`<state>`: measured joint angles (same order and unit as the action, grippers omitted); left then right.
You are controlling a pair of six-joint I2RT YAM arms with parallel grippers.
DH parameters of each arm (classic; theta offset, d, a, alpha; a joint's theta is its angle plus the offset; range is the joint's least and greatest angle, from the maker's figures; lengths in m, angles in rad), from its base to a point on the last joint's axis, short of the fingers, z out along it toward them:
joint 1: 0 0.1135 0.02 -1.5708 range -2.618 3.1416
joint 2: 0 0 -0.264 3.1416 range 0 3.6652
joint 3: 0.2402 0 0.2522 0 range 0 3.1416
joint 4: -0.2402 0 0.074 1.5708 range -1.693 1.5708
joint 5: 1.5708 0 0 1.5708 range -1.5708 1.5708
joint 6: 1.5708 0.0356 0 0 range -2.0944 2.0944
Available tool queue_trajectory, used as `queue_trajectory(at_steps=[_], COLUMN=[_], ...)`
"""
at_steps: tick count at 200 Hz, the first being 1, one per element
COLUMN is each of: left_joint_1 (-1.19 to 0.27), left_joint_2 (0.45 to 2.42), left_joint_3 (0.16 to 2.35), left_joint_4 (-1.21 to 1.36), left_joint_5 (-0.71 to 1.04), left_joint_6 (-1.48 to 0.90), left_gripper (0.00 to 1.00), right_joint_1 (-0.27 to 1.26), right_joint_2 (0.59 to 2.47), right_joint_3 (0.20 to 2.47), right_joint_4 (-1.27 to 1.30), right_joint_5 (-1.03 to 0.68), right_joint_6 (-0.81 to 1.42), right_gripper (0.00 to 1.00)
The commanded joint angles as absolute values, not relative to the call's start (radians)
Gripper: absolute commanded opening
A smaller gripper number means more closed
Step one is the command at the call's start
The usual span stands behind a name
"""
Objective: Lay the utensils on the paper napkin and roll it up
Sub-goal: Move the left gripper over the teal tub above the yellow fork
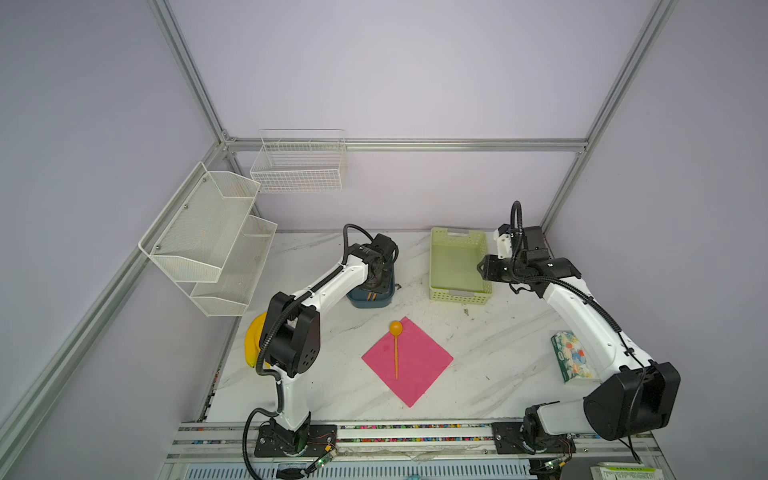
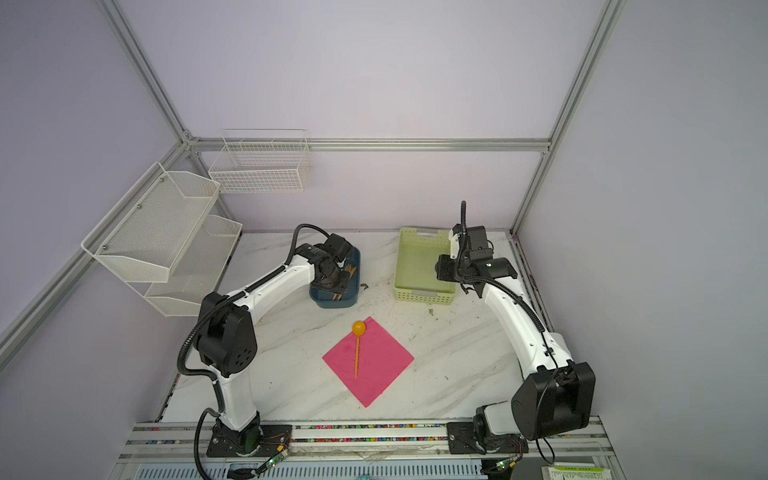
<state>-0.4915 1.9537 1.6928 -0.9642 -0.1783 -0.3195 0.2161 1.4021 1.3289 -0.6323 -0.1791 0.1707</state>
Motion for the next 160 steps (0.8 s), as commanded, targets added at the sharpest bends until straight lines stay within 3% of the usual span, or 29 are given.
queue_trajectory(at_steps=[1,160], left_joint_1=[-0.454,-0.357], left_joint_2=[1.995,2.335], left_joint_3=[1.832,2.136], left_joint_4=[-0.956,-0.950], left_joint_5=[-0.123,-0.027], left_joint_6=[-0.238,-0.108], left_gripper=[0.31,0.28], right_joint_1=[0.224,0.223], right_joint_2=[1.415,1.459], right_joint_3=[1.359,1.399], right_joint_4=[-0.635,-0.529], right_joint_5=[-0.155,-0.237], right_joint_6=[0.175,0.118], right_gripper=[0.40,0.40])
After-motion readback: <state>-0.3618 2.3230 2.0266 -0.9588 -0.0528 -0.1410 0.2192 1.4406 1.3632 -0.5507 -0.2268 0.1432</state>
